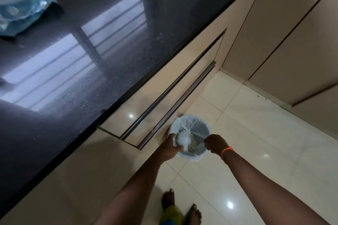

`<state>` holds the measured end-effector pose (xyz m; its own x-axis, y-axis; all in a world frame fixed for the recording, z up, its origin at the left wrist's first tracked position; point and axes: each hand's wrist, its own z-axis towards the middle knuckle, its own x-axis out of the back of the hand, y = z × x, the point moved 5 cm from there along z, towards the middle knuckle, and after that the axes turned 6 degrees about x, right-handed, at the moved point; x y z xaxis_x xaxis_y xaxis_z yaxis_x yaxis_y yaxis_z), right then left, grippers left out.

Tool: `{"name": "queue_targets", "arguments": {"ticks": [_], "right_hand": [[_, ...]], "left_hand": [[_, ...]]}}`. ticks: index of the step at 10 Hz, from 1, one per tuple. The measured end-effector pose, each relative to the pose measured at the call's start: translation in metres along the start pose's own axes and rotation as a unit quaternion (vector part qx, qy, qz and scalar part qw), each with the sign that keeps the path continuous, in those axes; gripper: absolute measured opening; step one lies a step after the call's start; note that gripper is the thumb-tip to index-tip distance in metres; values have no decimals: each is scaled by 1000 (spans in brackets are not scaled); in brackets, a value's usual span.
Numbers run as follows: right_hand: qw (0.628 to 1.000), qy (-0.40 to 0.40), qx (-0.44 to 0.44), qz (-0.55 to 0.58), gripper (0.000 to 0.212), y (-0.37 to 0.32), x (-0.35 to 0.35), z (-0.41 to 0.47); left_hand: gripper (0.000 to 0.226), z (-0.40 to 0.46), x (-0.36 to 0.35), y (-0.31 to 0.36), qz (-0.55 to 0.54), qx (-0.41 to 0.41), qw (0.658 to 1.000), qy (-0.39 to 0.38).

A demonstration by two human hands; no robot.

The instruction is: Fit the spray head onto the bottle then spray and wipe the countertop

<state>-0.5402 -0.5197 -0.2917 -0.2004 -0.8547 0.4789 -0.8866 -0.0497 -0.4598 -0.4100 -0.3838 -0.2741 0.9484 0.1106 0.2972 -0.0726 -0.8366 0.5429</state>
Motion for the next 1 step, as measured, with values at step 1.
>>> {"name": "queue_targets", "arguments": {"ticks": [1], "right_hand": [[999, -7, 50, 17, 10, -11, -4, -12]], "left_hand": [[53, -6, 1, -3, 53, 6, 998, 21]]}}
